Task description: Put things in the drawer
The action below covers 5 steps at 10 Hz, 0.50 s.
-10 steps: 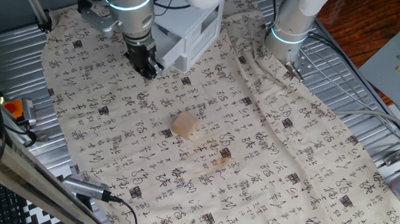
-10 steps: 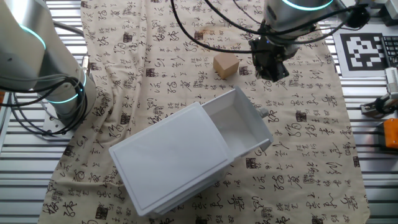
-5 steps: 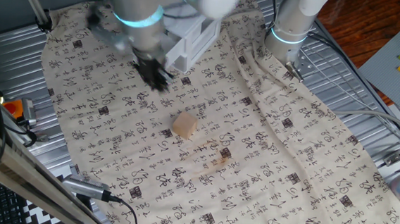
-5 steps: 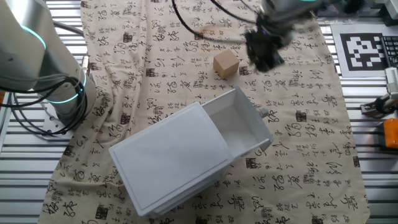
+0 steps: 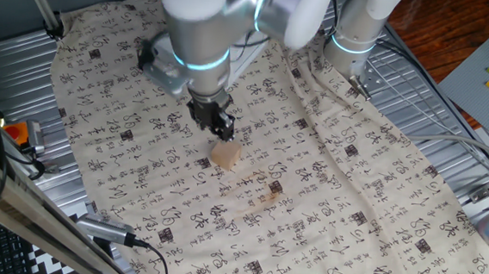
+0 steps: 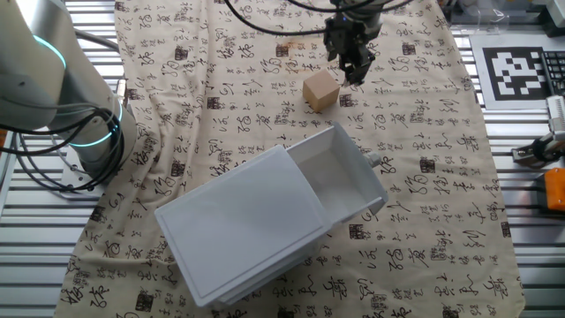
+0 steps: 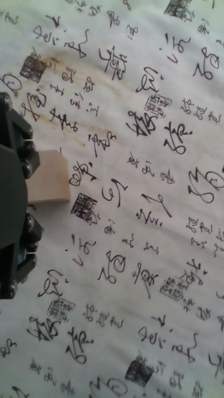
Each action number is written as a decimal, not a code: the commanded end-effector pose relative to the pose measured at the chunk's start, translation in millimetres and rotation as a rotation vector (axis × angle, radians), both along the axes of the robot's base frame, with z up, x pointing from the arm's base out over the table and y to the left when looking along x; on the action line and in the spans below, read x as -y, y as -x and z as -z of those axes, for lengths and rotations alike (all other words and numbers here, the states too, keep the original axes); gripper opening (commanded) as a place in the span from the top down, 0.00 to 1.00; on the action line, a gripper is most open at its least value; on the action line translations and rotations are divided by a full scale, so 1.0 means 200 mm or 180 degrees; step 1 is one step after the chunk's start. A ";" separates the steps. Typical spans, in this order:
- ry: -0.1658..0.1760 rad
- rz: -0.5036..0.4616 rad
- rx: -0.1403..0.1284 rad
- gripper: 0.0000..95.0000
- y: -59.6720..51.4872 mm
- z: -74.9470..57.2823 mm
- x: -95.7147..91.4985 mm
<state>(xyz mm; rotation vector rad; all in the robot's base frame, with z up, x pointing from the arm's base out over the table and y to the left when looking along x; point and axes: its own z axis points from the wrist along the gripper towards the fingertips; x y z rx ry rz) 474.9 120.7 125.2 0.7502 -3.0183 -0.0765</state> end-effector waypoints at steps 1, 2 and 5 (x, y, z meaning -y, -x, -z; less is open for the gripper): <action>0.0002 0.0010 -0.0063 0.40 0.01 -0.01 0.00; -0.0001 0.0003 -0.0062 0.40 0.01 -0.01 0.00; 0.0029 0.0066 -0.0047 0.40 0.01 -0.01 0.00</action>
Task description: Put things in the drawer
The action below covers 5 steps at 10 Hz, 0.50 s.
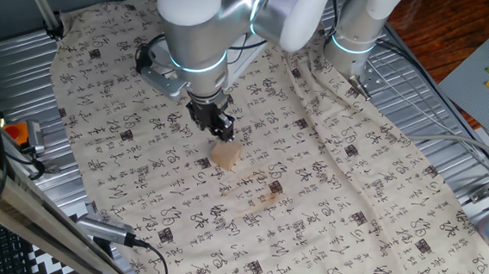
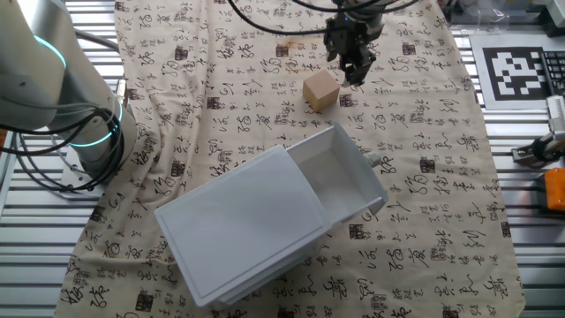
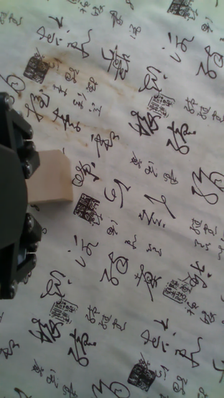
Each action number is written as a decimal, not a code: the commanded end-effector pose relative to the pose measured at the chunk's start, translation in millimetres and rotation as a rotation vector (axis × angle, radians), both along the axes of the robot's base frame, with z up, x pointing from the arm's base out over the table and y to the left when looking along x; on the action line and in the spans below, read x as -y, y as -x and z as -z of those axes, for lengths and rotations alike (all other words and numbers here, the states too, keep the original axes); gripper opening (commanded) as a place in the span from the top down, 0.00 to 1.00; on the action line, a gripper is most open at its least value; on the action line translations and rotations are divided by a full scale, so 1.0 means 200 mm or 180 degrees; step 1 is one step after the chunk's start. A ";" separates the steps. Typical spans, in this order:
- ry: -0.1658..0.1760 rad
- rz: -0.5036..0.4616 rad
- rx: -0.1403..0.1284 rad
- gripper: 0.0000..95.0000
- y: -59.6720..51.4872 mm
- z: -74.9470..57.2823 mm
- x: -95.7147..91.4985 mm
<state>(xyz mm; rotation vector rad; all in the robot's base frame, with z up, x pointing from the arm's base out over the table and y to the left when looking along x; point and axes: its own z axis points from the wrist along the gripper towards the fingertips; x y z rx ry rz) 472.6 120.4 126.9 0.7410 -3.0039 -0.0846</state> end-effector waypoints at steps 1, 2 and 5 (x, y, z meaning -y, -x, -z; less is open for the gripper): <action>0.0030 0.0031 0.0016 0.40 0.00 -0.01 0.00; 0.0009 0.0005 0.0024 0.40 0.00 -0.01 0.00; -0.0039 0.0021 0.0022 0.40 0.00 -0.01 0.00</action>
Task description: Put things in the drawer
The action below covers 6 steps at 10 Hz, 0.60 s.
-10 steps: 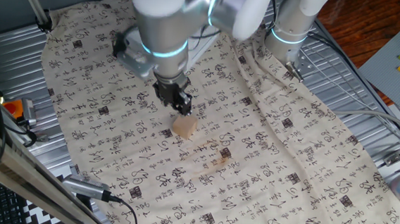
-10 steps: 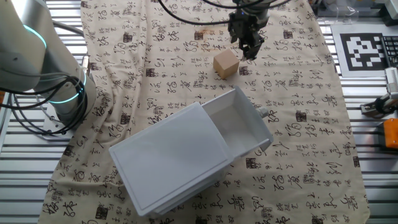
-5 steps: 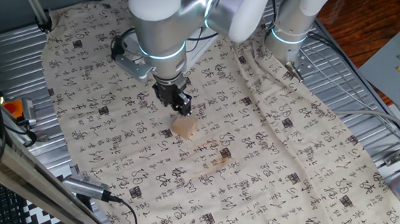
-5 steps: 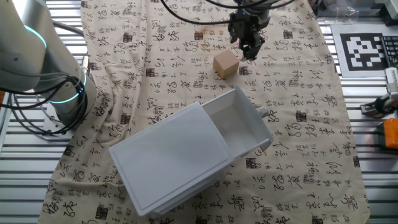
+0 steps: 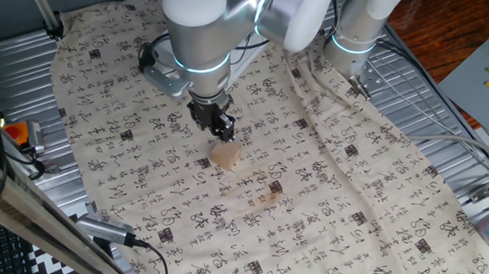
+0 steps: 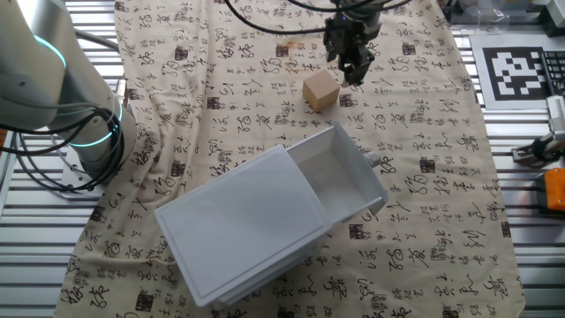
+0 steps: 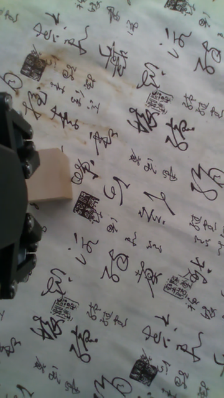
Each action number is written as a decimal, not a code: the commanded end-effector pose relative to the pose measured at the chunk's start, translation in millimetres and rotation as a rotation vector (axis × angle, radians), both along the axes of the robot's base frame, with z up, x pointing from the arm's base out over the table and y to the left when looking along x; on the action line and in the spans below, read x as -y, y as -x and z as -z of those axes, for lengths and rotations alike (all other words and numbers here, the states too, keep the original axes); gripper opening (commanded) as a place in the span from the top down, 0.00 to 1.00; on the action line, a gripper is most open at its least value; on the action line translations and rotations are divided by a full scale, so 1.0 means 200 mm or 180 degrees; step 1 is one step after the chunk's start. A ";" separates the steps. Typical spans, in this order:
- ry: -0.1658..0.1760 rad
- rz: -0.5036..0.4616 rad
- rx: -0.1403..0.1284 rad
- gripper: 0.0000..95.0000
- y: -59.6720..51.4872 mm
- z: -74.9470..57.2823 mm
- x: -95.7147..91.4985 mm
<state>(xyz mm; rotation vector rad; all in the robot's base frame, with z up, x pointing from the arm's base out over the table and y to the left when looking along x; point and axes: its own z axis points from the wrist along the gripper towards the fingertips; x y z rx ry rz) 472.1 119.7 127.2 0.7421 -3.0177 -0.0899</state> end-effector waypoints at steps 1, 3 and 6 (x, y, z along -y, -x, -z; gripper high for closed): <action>-0.0026 0.0015 -0.0003 0.40 0.00 0.00 0.00; -0.0024 0.0017 0.0059 0.20 0.03 0.01 -0.02; -0.0013 0.0044 0.0039 0.20 0.12 0.08 -0.12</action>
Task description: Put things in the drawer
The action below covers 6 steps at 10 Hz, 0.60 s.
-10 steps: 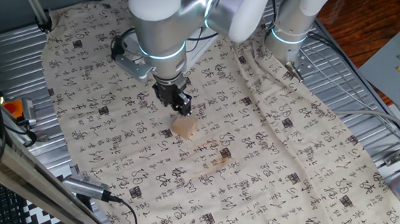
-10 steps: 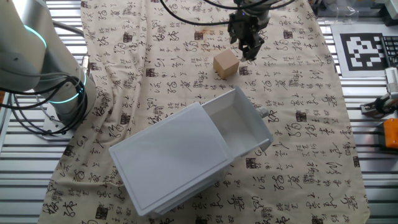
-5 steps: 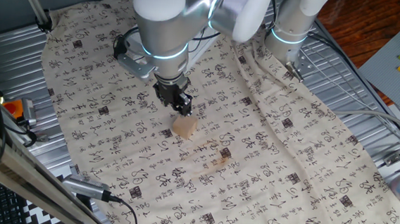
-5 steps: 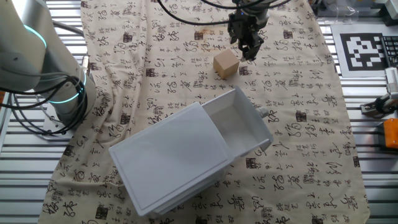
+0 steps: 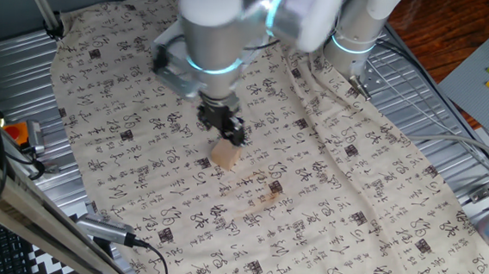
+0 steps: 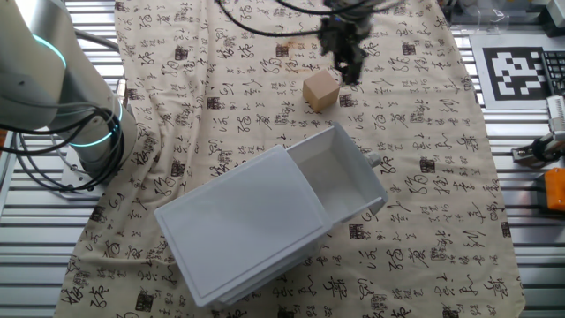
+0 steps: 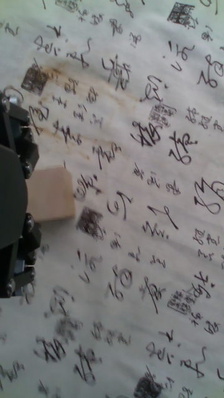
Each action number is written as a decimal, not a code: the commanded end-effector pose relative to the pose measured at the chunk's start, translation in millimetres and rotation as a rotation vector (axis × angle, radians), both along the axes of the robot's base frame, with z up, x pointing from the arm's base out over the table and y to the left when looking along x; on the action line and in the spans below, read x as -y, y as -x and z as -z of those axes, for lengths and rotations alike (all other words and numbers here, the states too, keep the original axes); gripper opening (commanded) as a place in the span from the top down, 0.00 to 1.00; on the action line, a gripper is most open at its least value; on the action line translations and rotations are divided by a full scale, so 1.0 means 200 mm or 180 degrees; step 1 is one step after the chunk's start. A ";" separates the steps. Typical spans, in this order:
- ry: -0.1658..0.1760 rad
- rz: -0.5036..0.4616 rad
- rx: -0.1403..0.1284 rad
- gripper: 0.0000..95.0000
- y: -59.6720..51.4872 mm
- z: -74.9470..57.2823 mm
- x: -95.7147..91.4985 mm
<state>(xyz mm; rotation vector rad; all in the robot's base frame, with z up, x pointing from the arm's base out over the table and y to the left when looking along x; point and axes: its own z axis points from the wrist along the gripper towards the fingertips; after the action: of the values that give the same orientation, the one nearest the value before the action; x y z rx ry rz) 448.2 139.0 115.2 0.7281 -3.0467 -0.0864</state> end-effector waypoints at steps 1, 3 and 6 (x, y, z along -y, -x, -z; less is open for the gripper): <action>-0.0005 -0.0002 -0.0049 0.20 0.02 0.04 -0.04; -0.0004 0.0003 -0.0048 0.20 0.03 0.09 -0.04; -0.0001 0.0042 -0.0032 0.20 0.03 0.14 -0.04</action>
<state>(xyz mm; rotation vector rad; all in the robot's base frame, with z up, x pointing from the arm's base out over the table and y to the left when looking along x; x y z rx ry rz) 439.4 146.4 86.3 0.7085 -3.0389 -0.0867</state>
